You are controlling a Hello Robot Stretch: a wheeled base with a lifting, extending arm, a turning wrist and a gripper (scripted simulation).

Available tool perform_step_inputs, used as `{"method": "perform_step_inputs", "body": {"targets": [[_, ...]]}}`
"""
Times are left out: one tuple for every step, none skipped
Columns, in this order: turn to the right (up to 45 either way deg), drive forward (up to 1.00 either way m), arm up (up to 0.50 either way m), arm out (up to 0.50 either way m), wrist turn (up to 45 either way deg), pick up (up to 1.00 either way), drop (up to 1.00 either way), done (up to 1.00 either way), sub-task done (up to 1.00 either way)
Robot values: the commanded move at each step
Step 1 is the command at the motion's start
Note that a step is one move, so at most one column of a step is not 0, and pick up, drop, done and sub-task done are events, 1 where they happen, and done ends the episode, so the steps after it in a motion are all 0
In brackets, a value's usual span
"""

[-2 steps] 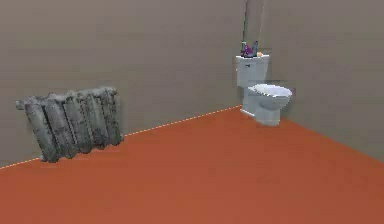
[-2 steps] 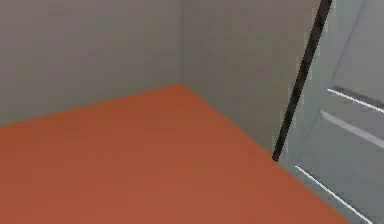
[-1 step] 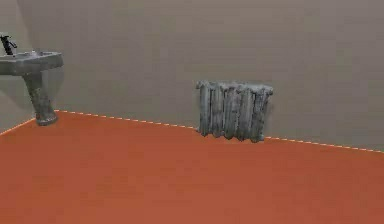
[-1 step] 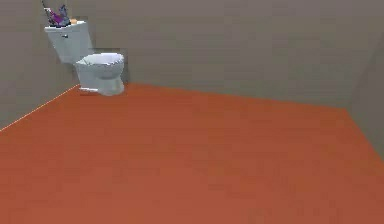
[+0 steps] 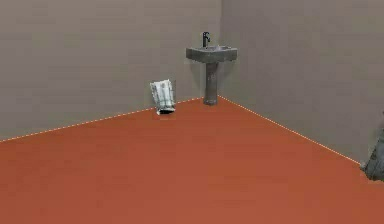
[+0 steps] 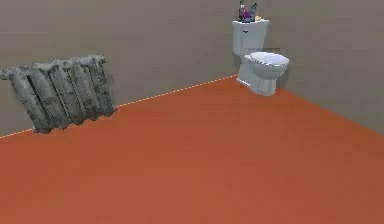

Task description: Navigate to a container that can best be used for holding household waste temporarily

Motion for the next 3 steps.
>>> {"method": "perform_step_inputs", "body": {"targets": [[-12.0,0.00,0.00,0.00,0.0,0.00,0.00,0.00,0.00],[0.0,1.00,0.00,0.00,0.0,0.00,0.00,0.00,0.00],[-3.0,0.00,0.00,0.00,0.0,0.00,0.00,0.00,0.00]]}}
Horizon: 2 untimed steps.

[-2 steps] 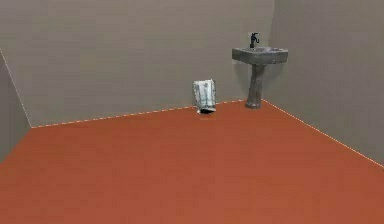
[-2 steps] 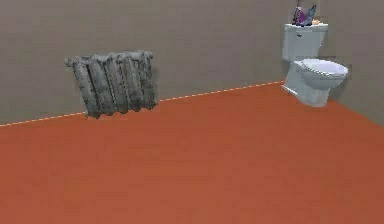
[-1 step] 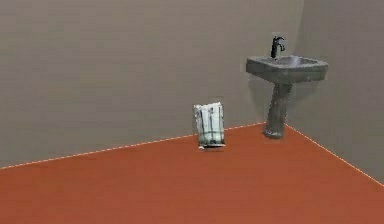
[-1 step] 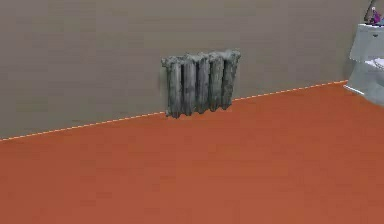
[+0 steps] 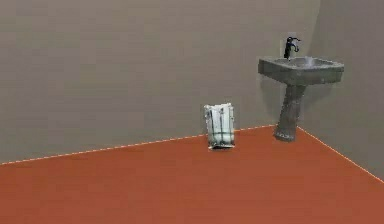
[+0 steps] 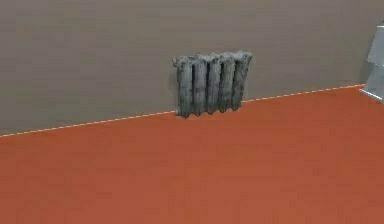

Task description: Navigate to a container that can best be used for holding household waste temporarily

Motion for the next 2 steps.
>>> {"method": "perform_step_inputs", "body": {"targets": [[0.0,1.00,0.00,0.00,0.0,0.00,0.00,0.00,0.00],[-3.0,0.00,0.00,0.00,0.0,0.00,0.00,0.00,0.00]]}}
